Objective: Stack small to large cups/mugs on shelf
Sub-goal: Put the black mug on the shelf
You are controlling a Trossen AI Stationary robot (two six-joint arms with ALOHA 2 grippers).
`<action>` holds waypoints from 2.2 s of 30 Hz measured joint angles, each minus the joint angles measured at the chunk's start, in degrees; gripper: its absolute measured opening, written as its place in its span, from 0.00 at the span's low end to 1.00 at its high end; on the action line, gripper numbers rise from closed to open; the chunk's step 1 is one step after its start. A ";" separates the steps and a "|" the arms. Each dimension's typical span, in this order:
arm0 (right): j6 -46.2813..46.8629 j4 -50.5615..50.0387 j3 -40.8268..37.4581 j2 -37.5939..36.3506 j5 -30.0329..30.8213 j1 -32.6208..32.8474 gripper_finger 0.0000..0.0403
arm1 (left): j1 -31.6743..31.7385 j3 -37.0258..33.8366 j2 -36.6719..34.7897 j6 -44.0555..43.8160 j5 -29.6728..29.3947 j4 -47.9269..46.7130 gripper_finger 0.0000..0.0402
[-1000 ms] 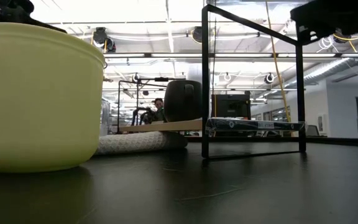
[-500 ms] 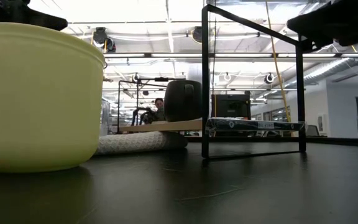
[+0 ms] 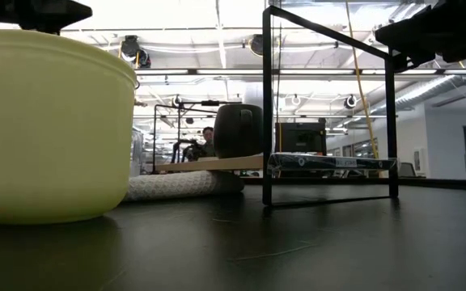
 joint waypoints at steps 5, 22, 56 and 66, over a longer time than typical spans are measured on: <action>-0.26 0.04 0.00 0.00 0.04 0.00 0.00 | 4.36 4.21 8.09 0.66 2.41 2.05 0.00; 0.16 -0.88 0.02 0.00 0.06 0.00 0.00 | 29.60 25.12 42.64 0.68 31.16 1.79 0.00; 3.22 -3.46 0.07 0.00 0.04 0.00 0.00 | 32.95 77.80 89.54 16.89 44.80 -36.07 0.00; 3.22 -3.41 0.07 0.00 0.04 -0.02 0.00 | 33.58 90.50 100.48 22.60 45.71 -48.32 0.00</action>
